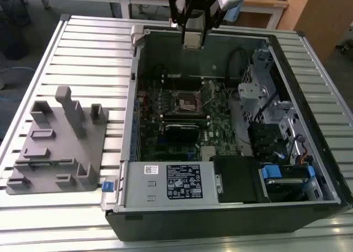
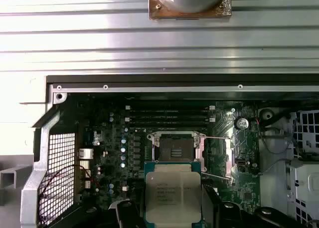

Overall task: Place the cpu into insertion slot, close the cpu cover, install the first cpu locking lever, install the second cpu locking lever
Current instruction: 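Place the cpu into insertion slot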

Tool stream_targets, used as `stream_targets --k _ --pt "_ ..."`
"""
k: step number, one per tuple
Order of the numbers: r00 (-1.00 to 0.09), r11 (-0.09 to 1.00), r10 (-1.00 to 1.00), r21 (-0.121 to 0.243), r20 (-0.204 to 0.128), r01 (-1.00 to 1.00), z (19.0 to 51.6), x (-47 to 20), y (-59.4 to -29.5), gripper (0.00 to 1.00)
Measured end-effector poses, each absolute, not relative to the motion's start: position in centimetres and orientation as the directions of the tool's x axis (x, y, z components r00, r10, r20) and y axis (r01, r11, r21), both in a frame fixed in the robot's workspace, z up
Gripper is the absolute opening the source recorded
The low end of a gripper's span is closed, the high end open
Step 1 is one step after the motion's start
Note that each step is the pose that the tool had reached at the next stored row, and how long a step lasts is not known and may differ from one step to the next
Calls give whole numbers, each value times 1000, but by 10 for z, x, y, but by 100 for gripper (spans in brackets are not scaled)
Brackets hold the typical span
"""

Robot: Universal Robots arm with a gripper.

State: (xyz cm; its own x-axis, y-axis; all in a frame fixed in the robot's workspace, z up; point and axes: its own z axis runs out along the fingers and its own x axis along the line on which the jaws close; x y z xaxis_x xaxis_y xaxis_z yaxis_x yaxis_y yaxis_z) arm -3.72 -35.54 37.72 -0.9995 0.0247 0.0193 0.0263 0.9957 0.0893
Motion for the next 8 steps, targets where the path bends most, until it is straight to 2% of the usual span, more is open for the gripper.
stream_targets --k 8 --pt "-1000 996 25 89 19 26 377 -37 -355 54"
